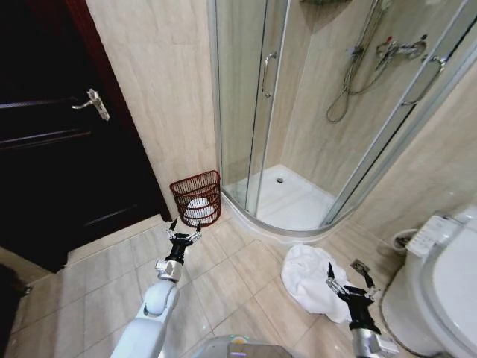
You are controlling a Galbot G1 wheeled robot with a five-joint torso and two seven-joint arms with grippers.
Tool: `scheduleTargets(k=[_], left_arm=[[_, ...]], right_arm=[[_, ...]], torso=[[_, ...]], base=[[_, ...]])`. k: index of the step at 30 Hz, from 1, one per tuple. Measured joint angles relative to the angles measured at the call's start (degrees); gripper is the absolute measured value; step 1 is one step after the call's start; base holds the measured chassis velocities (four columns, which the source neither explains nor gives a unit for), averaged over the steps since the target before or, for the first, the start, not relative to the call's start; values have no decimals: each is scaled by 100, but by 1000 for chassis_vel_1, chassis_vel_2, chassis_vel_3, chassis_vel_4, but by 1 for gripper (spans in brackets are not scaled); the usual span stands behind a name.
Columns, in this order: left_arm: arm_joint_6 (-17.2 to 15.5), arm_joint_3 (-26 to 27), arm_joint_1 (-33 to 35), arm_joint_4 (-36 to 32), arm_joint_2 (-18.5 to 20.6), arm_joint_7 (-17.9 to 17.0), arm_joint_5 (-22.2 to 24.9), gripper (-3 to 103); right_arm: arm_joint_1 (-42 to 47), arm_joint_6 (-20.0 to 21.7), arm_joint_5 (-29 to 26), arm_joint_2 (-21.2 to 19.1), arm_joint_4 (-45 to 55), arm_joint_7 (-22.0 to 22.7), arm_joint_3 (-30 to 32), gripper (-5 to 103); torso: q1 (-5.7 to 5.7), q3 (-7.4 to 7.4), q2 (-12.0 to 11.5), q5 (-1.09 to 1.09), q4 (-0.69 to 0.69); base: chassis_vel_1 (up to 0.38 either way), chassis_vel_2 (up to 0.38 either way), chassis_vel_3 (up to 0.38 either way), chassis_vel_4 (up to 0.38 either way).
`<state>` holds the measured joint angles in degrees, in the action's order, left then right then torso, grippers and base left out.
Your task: Discard the used towel into the hamper.
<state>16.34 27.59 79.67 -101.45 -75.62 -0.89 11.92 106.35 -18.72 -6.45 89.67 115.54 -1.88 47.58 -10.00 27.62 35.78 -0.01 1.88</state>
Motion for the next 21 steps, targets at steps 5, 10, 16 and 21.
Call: scheduleTargets(k=[5, 10, 16, 21], left_arm=[[1, -22, -16, 10, 16, 2, 2, 100], [-6, -173, -146, 157, -33, 6, -54, 100], [-101, -354, -294, 254, -106, 7, -104, 100], [-161, -373, -343, 276, -116, -3, -104, 100]], right_arm=[[-32, -47, 2, -5, -96, 15, 5, 100], [-72, -62, 9, -20, -143, 65, 51, 100], [-220, -19, -11, -36, -253, 66, 104, 100], [-362, 33, -37, -50, -317, 36, 107, 100]], torso=[[0, 0, 0, 2, 1], [1, 0, 0, 2, -1], [-3, 1, 0, 3, -1], [0, 0, 0, 1, 3]], base=[[-146, -191, 174, 209], [-241, -230, 227, 248], [-173, -155, 181, 86], [44, -3, 5, 8]])
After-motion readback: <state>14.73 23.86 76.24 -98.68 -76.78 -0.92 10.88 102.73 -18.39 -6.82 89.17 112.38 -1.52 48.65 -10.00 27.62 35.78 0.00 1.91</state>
